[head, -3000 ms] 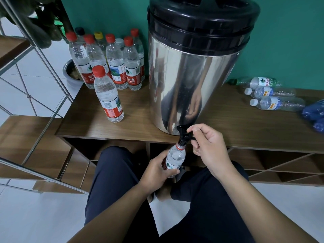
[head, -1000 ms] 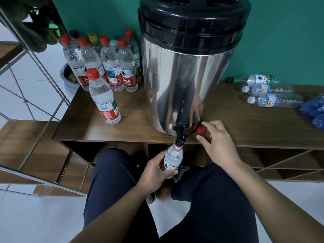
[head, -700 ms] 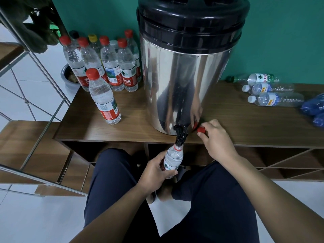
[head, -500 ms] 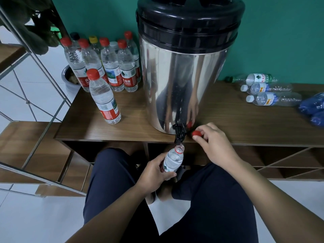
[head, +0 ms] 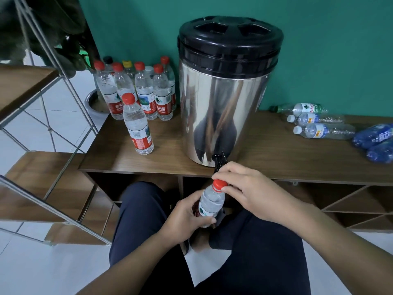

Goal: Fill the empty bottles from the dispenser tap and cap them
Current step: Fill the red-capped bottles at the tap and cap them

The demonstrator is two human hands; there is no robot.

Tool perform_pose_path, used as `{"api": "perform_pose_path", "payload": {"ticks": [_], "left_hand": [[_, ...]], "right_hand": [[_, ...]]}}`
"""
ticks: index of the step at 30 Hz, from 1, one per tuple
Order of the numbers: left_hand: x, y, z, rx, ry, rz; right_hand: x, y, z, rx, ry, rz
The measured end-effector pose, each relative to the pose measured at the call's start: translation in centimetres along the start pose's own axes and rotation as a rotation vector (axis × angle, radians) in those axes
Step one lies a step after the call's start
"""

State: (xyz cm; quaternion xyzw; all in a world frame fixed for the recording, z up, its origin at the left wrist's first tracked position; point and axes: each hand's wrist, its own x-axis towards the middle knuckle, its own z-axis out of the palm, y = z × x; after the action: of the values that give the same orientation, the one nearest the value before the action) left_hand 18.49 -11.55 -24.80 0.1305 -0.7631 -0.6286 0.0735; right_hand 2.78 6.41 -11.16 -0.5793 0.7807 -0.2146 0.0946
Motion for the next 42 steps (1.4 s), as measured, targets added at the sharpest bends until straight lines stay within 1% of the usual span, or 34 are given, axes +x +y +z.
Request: {"api": "perform_pose_path", "payload": {"ticks": [2, 6, 8, 10, 15, 17, 20, 22, 24, 26, 30, 34, 42], "left_hand": [[-0.1, 1.1, -1.0, 0.014, -0.004, 0.023], [-0.2, 3.4, -3.3, 0.037, 0.007, 0.062], [-0.2, 4.7, -4.3, 0.038, 0.033, 0.078], [-0.1, 5.8, -5.5, 0.032, 0.061, 0.091], [0.3, 8.2, -8.8, 0.039, 0.123, 0.089], [0.4, 8.7, -10.0, 0.058, 0.146, 0.097], [0.8, 9.3, -11.4, 0.075, 0.203, 0.111], [1.2, 9.3, -12.0, 0.101, 0.272, 0.120], [1.7, 9.0, -12.3, 0.095, 0.352, 0.133], [2.3, 8.6, -12.7, 0.057, 0.423, 0.136], [3.7, 7.8, -13.3, 0.024, 0.518, 0.141], [4.7, 7.3, -13.6, 0.054, 0.508, 0.138], [5.7, 6.3, -14.0, 0.084, 0.514, 0.099]], "right_hand": [[0.9, -1.2, -1.9, -0.101, -0.052, -0.082], [3.8, -4.2, -5.8, -0.252, -0.152, -0.152], [5.5, -5.5, -7.2, -0.335, -0.181, -0.148], [7.1, -6.9, -8.0, -0.384, -0.169, -0.117], [10.7, -9.4, -8.3, -0.514, -0.038, -0.177], [12.1, -9.9, -7.5, -0.562, 0.062, -0.188], [14.1, -10.6, -5.9, -0.598, 0.246, -0.121], [15.5, -10.8, -5.1, -0.599, 0.299, -0.030], [16.7, -11.0, -4.5, -0.540, 0.307, 0.049], [17.3, -11.0, -3.5, -0.392, 0.338, 0.067], [17.6, -10.7, -0.3, -0.182, 0.247, 0.173], [18.1, -9.9, 2.6, -0.018, 0.224, 0.285], [19.3, -8.8, 5.2, 0.124, 0.269, 0.365]]}}
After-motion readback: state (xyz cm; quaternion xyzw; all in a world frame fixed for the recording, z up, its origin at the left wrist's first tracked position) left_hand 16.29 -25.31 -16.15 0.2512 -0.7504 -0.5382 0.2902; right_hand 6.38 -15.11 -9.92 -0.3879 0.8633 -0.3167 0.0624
